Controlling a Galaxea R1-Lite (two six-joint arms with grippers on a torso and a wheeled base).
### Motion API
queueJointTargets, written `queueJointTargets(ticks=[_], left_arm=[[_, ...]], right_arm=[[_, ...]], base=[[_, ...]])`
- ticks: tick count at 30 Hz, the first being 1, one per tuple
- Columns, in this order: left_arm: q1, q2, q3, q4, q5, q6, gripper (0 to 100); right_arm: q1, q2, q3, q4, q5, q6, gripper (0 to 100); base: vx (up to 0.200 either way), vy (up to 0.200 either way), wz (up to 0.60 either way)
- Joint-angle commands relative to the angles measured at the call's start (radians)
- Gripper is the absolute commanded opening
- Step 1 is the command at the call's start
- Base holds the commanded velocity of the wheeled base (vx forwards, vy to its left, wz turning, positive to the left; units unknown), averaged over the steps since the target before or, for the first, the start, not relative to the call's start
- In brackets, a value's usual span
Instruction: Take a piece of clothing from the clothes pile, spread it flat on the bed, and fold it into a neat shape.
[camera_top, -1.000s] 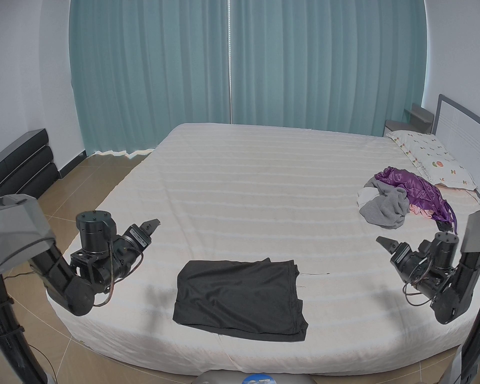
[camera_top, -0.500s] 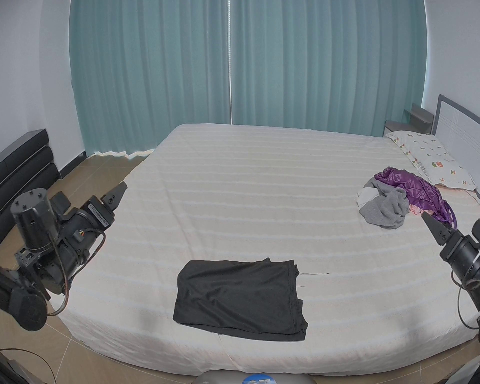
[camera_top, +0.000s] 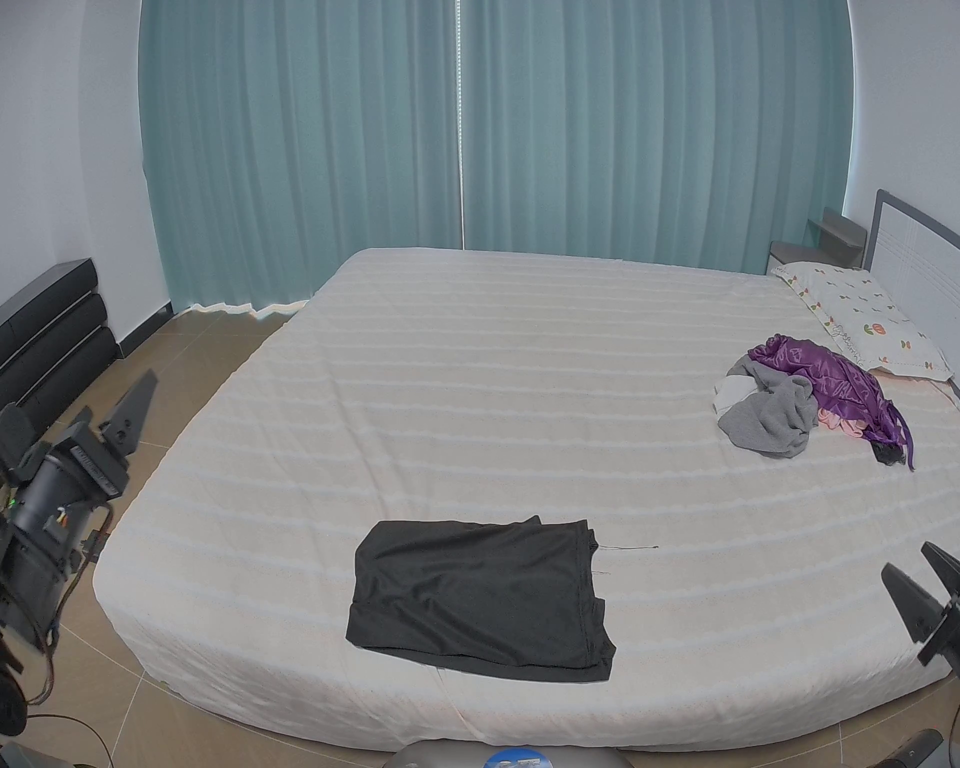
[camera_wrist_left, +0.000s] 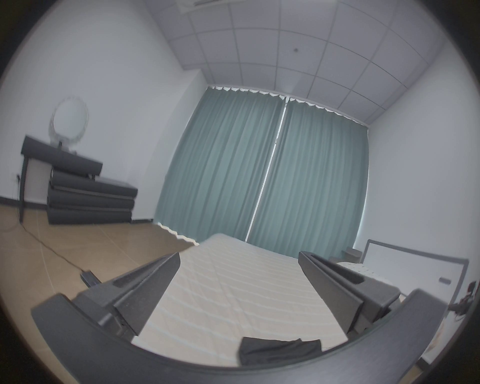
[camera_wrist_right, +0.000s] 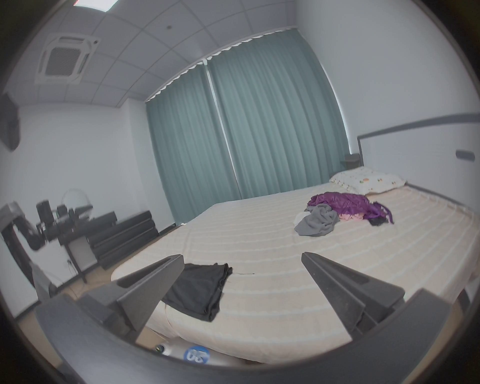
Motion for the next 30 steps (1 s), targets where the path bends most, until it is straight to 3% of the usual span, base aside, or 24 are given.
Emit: queueJointTargets(ticks=[1, 3, 4, 11, 12, 14, 17, 19, 26, 30], left_arm=[[0.066, -0.595, 0.134, 0.179, 0.129, 0.308, 100], [0.093, -0.629, 0.135, 0.202, 0.128, 0.310, 100], [0.146, -0.707, 0.134, 0.261, 0.126, 0.319, 100], [0.192, -0.895, 0.135, 0.414, 0.123, 0.327, 100], [0.232, -0.977, 0.128, 0.481, 0.123, 0.330, 100], [0.264, -1.014, 0.128, 0.509, 0.120, 0.331, 100], [0.353, -1.099, 0.131, 0.570, 0.057, 0.331, 100], [0.356, -1.107, 0.143, 0.572, 0.025, 0.336, 100], [0.346, -1.115, 0.240, 0.592, -0.065, 0.340, 100], [0.289, -1.190, 0.240, 0.730, -0.128, 0.357, 100]], right_arm=[[-0.033, -0.606, -0.123, 0.481, 0.055, -0.279, 100], [-0.038, -0.624, -0.114, 0.477, 0.052, -0.286, 100], [-0.039, -0.624, -0.078, 0.446, 0.045, -0.308, 100], [-0.042, -0.624, 0.011, 0.169, 0.042, -0.334, 100], [-0.042, -0.624, 0.087, 0.052, 0.038, -0.374, 100], [-0.042, -0.624, 0.087, 0.050, 0.026, -0.384, 100], [-0.042, -0.624, 0.087, 0.064, -0.050, -0.384, 100], [-0.042, -0.624, 0.087, 0.086, -0.065, -0.380, 100], [-0.039, -0.624, 0.087, 0.362, -0.106, -0.268, 100], [-0.044, -0.623, 0.087, 0.415, -0.142, -0.239, 100]], base=[[0.000, 0.000, 0.00], [0.000, 0.000, 0.00], [0.000, 0.000, 0.00], [0.000, 0.000, 0.00], [0.000, 0.000, 0.00], [0.000, 0.000, 0.00], [0.000, 0.000, 0.00], [0.000, 0.000, 0.00], [0.000, 0.000, 0.00], [0.000, 0.000, 0.00]])
